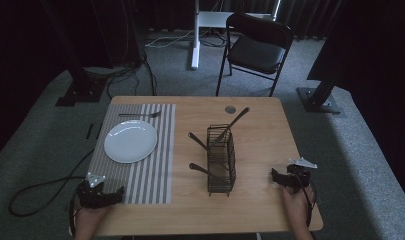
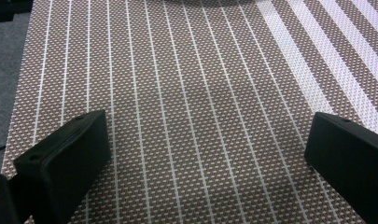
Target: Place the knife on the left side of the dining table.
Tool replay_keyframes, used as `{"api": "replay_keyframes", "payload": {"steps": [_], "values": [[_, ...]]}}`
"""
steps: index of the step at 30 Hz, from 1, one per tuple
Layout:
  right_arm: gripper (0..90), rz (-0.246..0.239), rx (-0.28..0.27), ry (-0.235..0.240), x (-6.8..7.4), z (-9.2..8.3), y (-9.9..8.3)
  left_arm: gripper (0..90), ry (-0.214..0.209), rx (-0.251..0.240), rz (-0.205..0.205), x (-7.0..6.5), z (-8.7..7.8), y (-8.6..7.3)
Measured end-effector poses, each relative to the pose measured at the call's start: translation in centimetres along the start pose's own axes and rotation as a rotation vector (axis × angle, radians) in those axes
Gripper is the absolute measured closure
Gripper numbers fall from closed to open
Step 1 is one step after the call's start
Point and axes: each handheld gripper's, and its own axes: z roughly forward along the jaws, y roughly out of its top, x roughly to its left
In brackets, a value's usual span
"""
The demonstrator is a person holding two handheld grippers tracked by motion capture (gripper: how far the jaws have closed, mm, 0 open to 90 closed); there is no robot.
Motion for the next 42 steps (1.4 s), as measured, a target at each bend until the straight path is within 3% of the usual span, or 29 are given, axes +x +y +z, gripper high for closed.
{"api": "replay_keyframes", "payload": {"steps": [29,31,40,42], "values": [[11.7,0.0,0.0,0.0,0.0,0.0,0.0,0.7,-0.021,0.028,0.022,-0.3,-0.4,0.0],[11.7,0.0,0.0,0.0,0.0,0.0,0.0,1.0,-0.054,0.029,0.019,-0.4,-0.6,0.1],[11.7,0.0,0.0,0.0,0.0,0.0,0.0,1.1,-0.095,-0.001,0.058,-1.7,-1.5,1.1],[11.7,0.0,0.001,0.0,0.0,0.0,0.0,1.1,-0.123,-0.015,0.056,-2.1,-1.8,1.4]]}}
